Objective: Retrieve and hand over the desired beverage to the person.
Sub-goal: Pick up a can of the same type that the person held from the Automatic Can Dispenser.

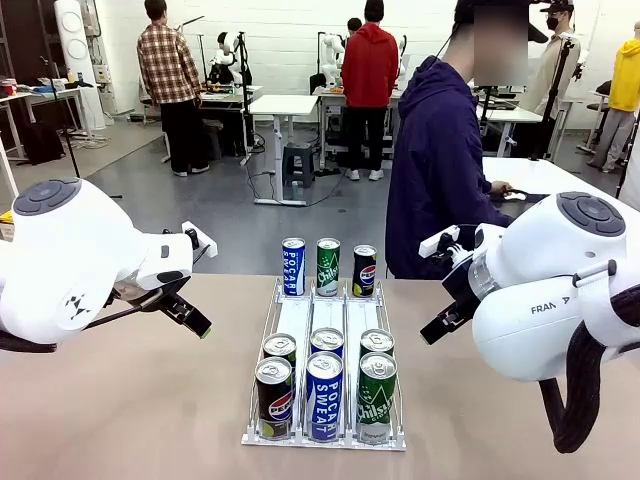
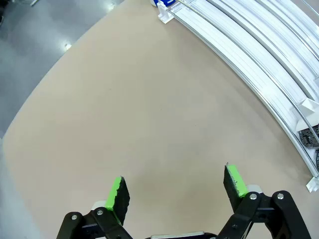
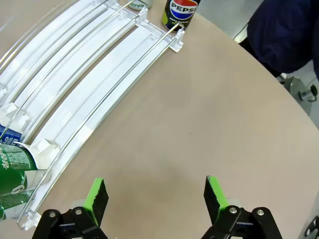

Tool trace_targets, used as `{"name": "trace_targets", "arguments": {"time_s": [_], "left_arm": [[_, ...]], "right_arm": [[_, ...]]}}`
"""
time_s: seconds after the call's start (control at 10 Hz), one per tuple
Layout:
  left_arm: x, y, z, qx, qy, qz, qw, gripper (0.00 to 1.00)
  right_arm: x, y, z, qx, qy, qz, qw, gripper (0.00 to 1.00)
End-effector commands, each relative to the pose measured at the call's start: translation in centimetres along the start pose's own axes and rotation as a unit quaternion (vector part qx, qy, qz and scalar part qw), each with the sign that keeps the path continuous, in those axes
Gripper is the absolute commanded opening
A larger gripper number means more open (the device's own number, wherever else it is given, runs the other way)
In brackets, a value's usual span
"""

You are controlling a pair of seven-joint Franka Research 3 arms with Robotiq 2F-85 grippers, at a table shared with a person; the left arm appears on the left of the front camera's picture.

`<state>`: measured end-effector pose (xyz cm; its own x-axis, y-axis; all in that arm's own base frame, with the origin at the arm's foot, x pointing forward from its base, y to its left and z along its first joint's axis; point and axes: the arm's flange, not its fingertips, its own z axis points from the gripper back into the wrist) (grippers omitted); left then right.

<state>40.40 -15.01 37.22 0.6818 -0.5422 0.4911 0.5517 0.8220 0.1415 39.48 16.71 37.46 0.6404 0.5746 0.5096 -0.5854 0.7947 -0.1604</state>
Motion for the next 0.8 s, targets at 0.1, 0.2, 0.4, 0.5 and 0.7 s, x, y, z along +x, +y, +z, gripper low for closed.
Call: {"name": "trace_targets", "arguments": {"time_s": [0.1, 0.2, 0.4, 0.5, 0.7], "left_arm": [[0.0, 0.01, 0.0, 0.0, 0.0, 0.0, 1.0, 1.0], [0.0, 0.01, 0.0, 0.0, 0.0, 0.0, 1.0, 1.0], [0.0, 0.01, 0.0, 0.0, 0.0, 0.0, 1.0, 1.0], [0.0, 0.01, 0.0, 0.0, 0.0, 0.0, 1.0, 1.0], [0.0, 0.01, 0.0, 0.0, 0.0, 0.0, 1.0, 1.0]], "right_arm": [[0.0, -0.01, 0.0, 0.0, 0.0, 0.0, 1.0, 1.0], [0.0, -0.01, 0.0, 0.0, 0.0, 0.0, 1.0, 1.0], [0.0, -0.01, 0.0, 0.0, 0.0, 0.0, 1.0, 1.0], [0.0, -0.01, 0.0, 0.0, 0.0, 0.0, 1.0, 1.0], [0.0, -0.01, 0.0, 0.0, 0.0, 0.0, 1.0, 1.0]]}}
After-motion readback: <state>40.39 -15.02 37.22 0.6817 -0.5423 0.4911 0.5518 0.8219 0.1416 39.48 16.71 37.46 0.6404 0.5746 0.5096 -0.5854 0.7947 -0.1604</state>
